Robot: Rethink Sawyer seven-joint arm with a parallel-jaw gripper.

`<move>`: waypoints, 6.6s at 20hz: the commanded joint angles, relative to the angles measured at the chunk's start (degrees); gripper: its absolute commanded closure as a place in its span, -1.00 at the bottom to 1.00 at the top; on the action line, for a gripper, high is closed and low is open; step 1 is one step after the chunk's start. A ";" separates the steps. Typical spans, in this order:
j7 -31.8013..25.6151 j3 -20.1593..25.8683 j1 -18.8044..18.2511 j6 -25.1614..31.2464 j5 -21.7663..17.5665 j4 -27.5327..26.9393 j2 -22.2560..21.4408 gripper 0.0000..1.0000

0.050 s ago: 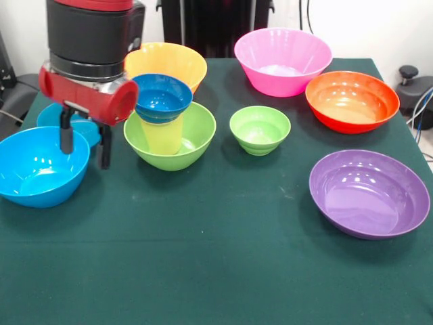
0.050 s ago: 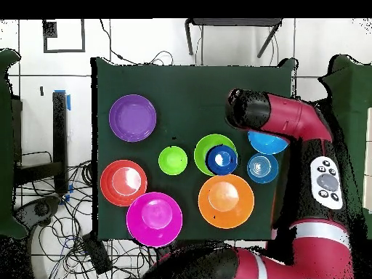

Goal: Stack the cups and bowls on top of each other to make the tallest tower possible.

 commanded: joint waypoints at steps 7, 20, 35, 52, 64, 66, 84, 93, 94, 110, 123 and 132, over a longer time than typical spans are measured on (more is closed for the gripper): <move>-15.69 10.76 -3.40 -4.73 -11.18 4.67 4.80 -1.00; -14.36 15.11 -7.99 -9.28 -16.67 6.56 7.50 -1.00; -11.92 15.50 -9.89 -7.65 -21.87 7.93 5.04 -1.00; -10.64 16.57 -10.31 -4.82 -20.55 12.15 0.14 -1.00; -11.08 16.33 -11.55 -6.55 -22.20 12.88 0.07 -1.00; -11.66 16.58 -12.19 -7.08 -22.59 12.61 0.76 -1.00; -9.16 17.24 -14.08 -13.55 -26.63 11.81 6.53 -1.00; -7.19 17.98 -13.96 -14.49 -26.94 12.52 6.16 1.00; -7.15 17.84 -13.77 -14.37 -26.96 12.51 5.96 1.00; -8.31 16.52 -11.10 -5.45 -23.79 15.54 -2.87 1.00; -6.82 15.46 -7.41 6.93 -18.10 19.49 -13.39 1.00; -4.90 13.59 -4.11 13.63 -16.54 19.14 -17.96 1.00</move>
